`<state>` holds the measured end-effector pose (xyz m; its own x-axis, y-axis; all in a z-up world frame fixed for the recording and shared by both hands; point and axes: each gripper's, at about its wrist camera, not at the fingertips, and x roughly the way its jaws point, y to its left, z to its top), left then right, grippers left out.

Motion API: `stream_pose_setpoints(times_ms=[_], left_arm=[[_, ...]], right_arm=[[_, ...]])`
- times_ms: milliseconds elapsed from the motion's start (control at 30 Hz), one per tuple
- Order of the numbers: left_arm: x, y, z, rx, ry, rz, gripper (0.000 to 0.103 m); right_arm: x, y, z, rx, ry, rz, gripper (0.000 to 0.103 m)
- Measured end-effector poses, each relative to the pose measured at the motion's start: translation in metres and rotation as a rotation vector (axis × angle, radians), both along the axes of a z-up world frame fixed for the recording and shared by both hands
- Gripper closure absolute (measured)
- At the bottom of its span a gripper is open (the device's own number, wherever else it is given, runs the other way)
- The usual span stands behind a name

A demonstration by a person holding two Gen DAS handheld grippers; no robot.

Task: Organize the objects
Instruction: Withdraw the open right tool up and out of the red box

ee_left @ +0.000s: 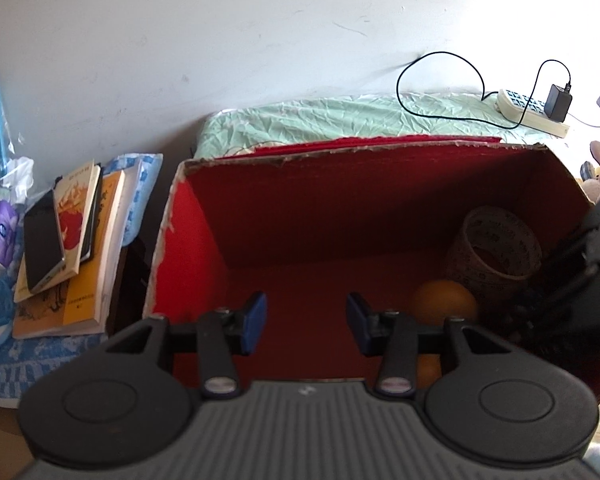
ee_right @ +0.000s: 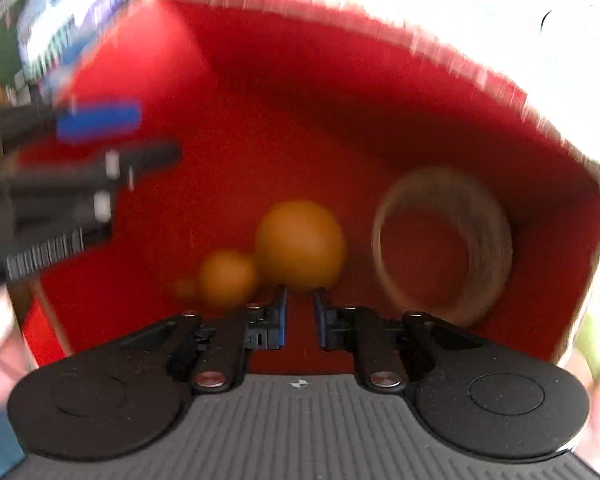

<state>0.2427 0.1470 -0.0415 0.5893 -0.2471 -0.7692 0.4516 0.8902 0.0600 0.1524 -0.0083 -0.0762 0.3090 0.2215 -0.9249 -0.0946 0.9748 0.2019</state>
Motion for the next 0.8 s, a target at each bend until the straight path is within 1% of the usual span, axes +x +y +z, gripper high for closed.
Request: stream_pose_setpoints(times_ms=[33, 100, 133, 233, 333, 400, 433, 467, 500, 533, 567, 667, 733, 800], left_arm=[[0.000, 0.001, 0.000, 0.000, 0.001, 0.003, 0.056], [0.001, 0.003, 0.001, -0.005, 0.003, 0.010, 0.054], [0.001, 0.004, 0.002, -0.008, 0.004, 0.015, 0.052], [-0.002, 0.006, 0.006, -0.017, 0.006, 0.019, 0.051], [-0.009, 0.007, 0.015, -0.031, 0.008, 0.012, 0.051], [-0.015, 0.007, 0.023, -0.043, 0.005, 0.009, 0.051], [-0.018, 0.007, 0.027, -0.046, 0.005, 0.010, 0.049], [-0.022, 0.008, 0.031, -0.049, 0.001, 0.011, 0.049], [-0.026, 0.009, 0.036, -0.054, -0.006, 0.013, 0.047], [-0.032, 0.010, 0.040, -0.058, -0.017, 0.014, 0.045], [-0.038, 0.011, 0.045, -0.061, -0.029, 0.013, 0.044], [-0.058, 0.014, 0.059, -0.060, -0.073, 0.022, 0.033], [-0.070, 0.016, 0.067, -0.062, -0.093, 0.032, 0.022], [-0.082, 0.018, 0.073, -0.061, -0.114, 0.051, 0.015]], right_arm=[[0.000, -0.002, 0.002, 0.015, -0.036, -0.023, 0.086], [-0.002, -0.004, 0.007, 0.006, -0.082, -0.071, 0.085], [-0.007, -0.006, 0.011, 0.007, -0.117, -0.088, 0.084], [-0.029, -0.011, 0.025, 0.034, -0.233, -0.161, 0.084], [-0.064, -0.018, 0.047, 0.084, -0.441, -0.300, 0.084], [-0.092, -0.017, 0.059, 0.103, -0.567, -0.374, 0.079], [-0.106, -0.014, 0.064, 0.094, -0.623, -0.405, 0.070], [-0.120, -0.012, 0.068, 0.075, -0.666, -0.429, 0.053], [-0.132, -0.011, 0.071, 0.053, -0.701, -0.450, 0.044], [-0.143, -0.007, 0.073, 0.039, -0.730, -0.467, 0.030], [-0.150, -0.006, 0.075, 0.040, -0.754, -0.479, 0.026], [-0.163, -0.010, 0.078, 0.104, -0.760, -0.484, 0.027], [-0.177, -0.012, 0.079, 0.153, -0.760, -0.495, 0.028], [-0.183, -0.009, 0.082, 0.184, -0.753, -0.476, 0.030]])
